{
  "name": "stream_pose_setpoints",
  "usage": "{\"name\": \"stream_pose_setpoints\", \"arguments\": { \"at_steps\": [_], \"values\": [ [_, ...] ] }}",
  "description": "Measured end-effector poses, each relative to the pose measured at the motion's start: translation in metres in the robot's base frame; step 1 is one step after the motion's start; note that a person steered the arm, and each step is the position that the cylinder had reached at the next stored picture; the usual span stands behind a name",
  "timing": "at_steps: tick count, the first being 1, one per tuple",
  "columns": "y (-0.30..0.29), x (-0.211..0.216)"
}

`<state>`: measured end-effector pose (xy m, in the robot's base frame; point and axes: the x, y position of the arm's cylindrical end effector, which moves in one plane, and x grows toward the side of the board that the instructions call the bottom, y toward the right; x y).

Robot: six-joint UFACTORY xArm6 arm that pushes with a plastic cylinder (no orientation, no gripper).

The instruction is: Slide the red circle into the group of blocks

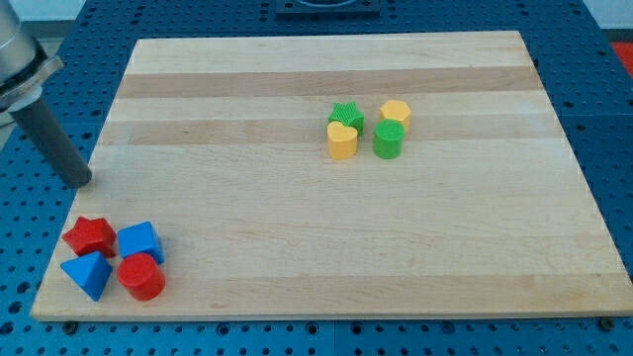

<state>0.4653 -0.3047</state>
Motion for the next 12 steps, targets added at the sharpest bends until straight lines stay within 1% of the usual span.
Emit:
{"name": "stream_pose_setpoints", "arguments": {
  "at_steps": [1, 3, 4, 6, 7, 8, 9, 10, 11, 12],
  "values": [
    [0.000, 0.004],
    [0.000, 0.108],
    [0.001, 0.124],
    [0.002, 0.125],
    [0.040, 0.145],
    [0.095, 0.138],
    [0.147, 0.100],
    [0.168, 0.074],
    [0.157, 0.110],
    [0.161, 0.128]
  ]
}}
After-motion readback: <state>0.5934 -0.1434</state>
